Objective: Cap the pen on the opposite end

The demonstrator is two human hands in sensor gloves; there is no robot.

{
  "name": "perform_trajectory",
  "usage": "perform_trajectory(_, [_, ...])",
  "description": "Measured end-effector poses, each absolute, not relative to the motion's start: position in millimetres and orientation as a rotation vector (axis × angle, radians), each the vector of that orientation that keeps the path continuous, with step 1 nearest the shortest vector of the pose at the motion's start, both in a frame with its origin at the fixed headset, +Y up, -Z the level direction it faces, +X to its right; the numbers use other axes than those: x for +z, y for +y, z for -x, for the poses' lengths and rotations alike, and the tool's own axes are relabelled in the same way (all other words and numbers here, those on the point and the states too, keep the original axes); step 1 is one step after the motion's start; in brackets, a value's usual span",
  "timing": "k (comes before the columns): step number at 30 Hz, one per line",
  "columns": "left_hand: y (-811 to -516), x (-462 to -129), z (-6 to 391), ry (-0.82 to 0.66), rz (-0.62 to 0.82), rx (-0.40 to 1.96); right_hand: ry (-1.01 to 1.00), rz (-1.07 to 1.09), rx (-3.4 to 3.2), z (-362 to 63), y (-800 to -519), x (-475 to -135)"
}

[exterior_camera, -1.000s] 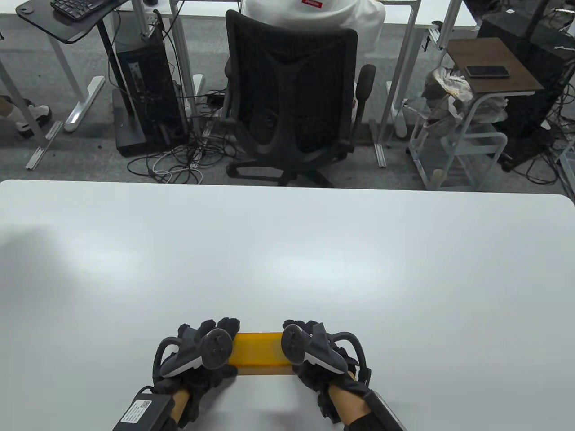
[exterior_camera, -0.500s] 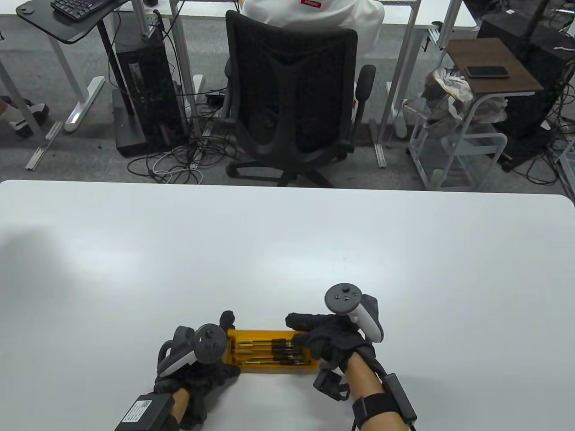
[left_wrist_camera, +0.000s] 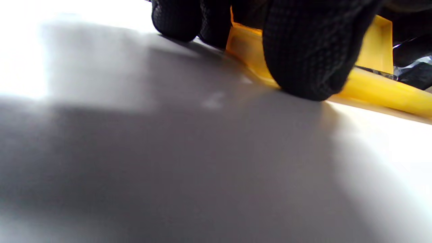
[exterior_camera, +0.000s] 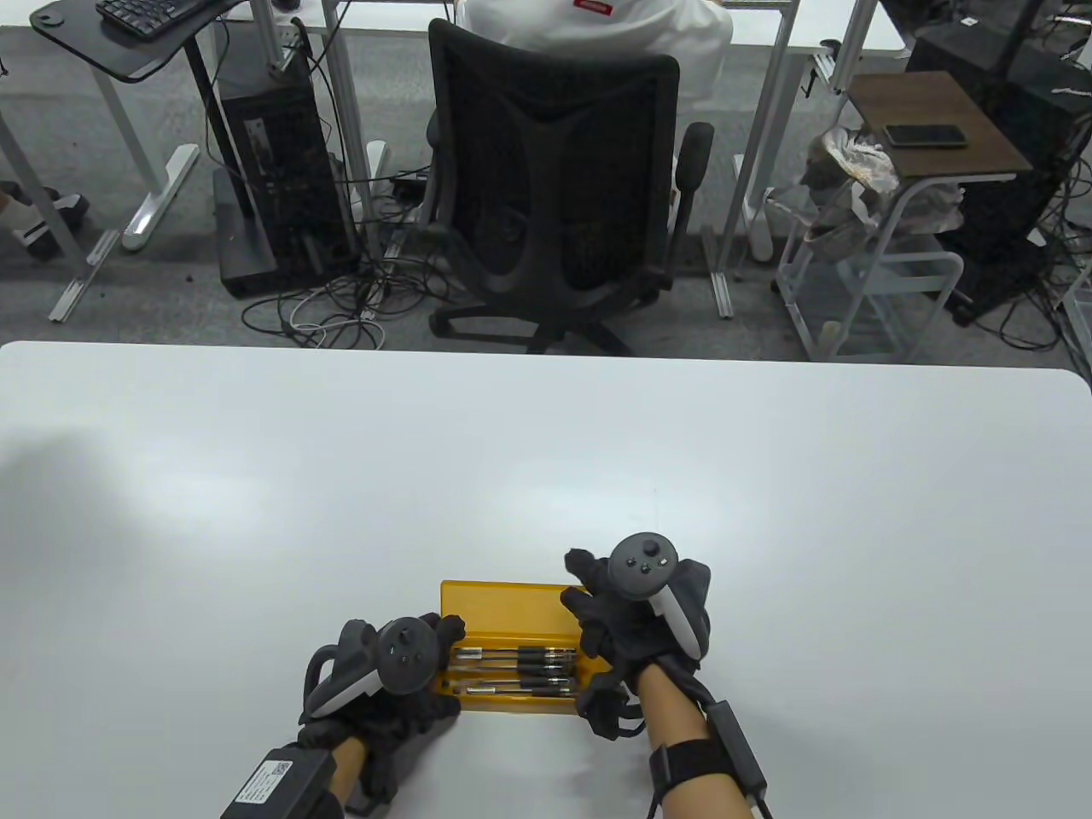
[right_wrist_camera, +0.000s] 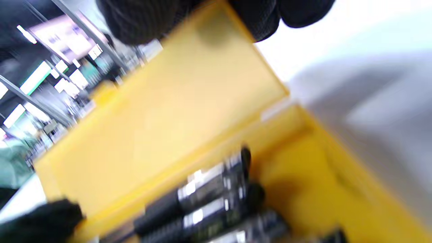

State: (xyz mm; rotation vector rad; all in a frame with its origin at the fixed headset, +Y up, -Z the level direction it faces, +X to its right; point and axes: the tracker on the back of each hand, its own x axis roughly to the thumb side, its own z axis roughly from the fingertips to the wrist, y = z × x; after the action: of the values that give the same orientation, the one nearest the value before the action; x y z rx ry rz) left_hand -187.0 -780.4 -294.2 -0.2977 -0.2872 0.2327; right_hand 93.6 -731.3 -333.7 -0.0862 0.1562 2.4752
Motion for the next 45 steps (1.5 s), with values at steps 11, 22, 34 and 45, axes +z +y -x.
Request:
perform_trajectory(11, [-776, -293, 179, -0.268, 0.278, 0.154, 0.028, -0.388, 3.096, -38, -744, -285])
perform_trajectory(22, [-776, -293, 181, -0.269, 0.263, 0.166, -0.033, -0.462, 3.154, -23, -766, -281])
perform_trajectory(34, [-777, -292, 182, -0.264, 0.251, 0.176, -0.104, -0.566, 3.33, -11, -766, -284])
perform_trajectory(45, [-723, -277, 194, -0.273, 0.182, 0.333, -0.058, -0.275, 2.856, -59, -683, -282])
